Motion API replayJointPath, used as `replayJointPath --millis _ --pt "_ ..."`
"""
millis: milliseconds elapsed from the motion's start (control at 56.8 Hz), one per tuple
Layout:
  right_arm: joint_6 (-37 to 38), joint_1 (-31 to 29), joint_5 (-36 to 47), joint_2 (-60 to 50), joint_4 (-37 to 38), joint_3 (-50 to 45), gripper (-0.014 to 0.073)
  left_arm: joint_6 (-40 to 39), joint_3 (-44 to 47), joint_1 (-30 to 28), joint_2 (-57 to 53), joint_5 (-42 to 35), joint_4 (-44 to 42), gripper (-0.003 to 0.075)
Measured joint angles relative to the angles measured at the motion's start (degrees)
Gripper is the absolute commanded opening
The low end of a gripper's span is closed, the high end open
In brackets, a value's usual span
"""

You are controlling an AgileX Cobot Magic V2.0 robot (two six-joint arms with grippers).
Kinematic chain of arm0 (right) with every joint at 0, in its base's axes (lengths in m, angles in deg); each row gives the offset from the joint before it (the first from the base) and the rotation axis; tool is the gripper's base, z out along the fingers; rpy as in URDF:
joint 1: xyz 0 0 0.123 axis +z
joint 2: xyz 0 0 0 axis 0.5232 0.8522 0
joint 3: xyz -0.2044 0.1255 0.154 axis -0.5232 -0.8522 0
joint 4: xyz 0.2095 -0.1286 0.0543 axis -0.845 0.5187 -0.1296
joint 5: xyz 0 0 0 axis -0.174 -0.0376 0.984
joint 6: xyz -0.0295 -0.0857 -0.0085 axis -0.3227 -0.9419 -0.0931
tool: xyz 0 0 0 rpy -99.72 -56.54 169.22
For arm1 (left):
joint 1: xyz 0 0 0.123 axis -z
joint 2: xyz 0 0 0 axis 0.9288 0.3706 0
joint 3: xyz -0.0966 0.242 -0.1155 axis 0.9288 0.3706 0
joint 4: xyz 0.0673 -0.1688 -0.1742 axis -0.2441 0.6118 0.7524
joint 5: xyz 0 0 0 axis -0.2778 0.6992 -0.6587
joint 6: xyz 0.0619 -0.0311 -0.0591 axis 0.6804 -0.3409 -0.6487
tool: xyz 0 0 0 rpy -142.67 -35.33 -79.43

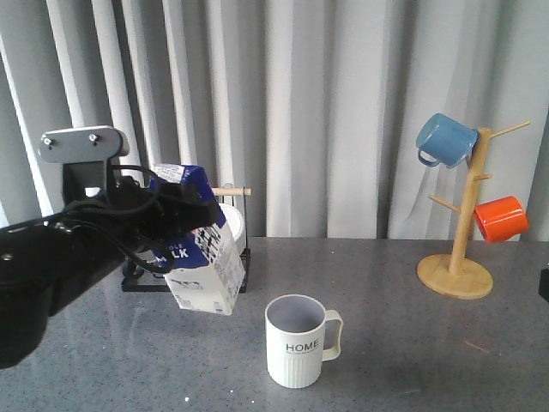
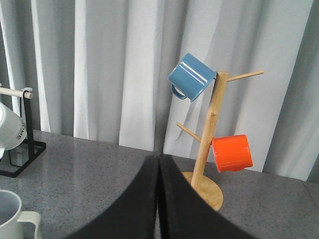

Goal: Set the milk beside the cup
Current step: 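Lift the milk carton and carry it toward the white mug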

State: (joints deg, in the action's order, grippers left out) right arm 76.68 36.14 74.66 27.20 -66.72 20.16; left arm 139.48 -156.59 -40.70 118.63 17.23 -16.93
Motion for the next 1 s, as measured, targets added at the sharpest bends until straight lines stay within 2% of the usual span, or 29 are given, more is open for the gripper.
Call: replayJointPath --millis 264,528,705,1004 --pt "0.00 0.00 0.00 0.00 0.00 0.00 -0.0008 8.97 0.00 4.40 5.52 -9.87 13.82 0.0056" --pt "0.00 0.00 0.00 0.00 0.00 0.00 -0.0008 20.11 -3.65 7.12 9.77 -13.34 26.13 0.0056" --pt "0.00 0.00 0.00 0.00 0.00 0.00 -0.0008 25.22 -6.85 8.31 11.67 -14.51 28.20 0.0056" --pt "0.00 0.00 0.00 0.00 0.00 0.00 -0.0008 25.99 -7.29 8.42 12.39 -15.30 28.57 0.0056"
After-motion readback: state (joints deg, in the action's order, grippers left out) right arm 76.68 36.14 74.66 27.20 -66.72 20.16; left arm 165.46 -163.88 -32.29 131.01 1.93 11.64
